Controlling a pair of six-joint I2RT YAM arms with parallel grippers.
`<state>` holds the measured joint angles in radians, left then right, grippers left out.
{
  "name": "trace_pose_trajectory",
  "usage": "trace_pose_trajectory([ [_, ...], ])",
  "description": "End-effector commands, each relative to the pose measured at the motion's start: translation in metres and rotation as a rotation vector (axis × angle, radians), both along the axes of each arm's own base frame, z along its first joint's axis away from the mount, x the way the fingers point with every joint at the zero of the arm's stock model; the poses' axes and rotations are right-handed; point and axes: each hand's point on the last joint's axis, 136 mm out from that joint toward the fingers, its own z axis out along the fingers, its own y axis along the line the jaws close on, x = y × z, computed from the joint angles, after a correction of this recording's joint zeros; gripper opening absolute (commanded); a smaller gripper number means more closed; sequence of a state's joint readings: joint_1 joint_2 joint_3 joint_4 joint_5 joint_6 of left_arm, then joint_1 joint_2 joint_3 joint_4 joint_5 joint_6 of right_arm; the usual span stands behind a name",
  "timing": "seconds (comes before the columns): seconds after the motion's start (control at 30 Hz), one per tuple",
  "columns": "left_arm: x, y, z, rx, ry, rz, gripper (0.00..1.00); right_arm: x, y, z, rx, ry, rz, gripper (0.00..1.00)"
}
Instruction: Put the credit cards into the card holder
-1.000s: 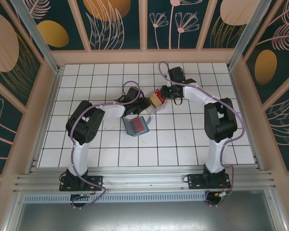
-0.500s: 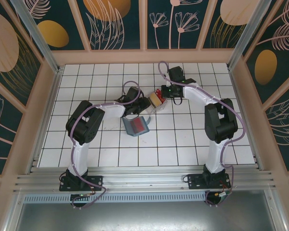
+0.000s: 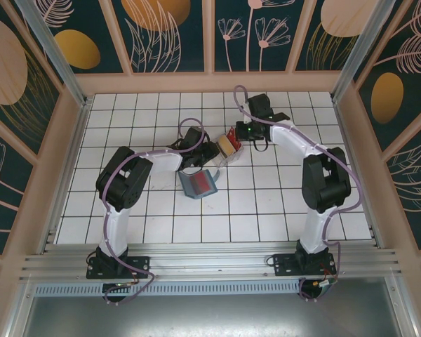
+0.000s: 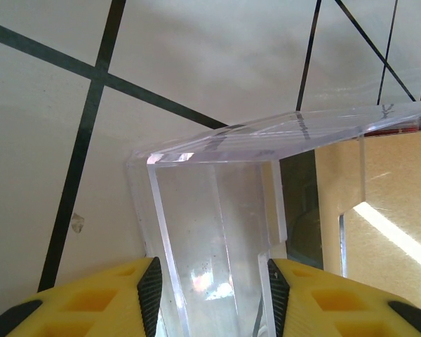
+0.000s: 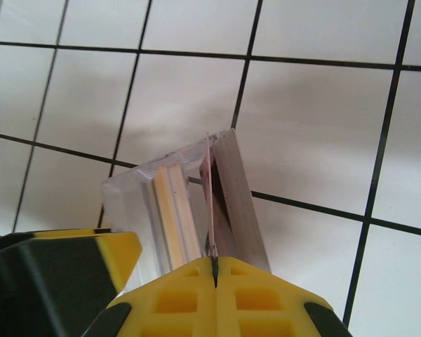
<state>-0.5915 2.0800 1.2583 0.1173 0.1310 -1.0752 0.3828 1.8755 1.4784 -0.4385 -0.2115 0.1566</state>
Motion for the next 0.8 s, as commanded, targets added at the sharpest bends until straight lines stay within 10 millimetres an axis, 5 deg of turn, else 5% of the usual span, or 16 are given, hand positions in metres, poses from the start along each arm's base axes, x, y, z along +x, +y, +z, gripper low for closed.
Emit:
trace_pose_trajectory([
  [0.0,-0.015,0.007,-0.01,0.052,0.043,-0.035,0.46,-0.003,0.003,0.039,0.073,-0.045,0.01,0.02],
  [0.47,-0.002,0.013,0.092,0.084,-0.135,-0.057,0.56,-0.031,0.004,0.088,0.287,-0.088,0.028,0.02],
  [0.77,-0.058,0.058,0.11,0.132,-0.104,-0.034,0.53,-0.087,0.025,0.077,0.525,0.01,0.089,0.03],
])
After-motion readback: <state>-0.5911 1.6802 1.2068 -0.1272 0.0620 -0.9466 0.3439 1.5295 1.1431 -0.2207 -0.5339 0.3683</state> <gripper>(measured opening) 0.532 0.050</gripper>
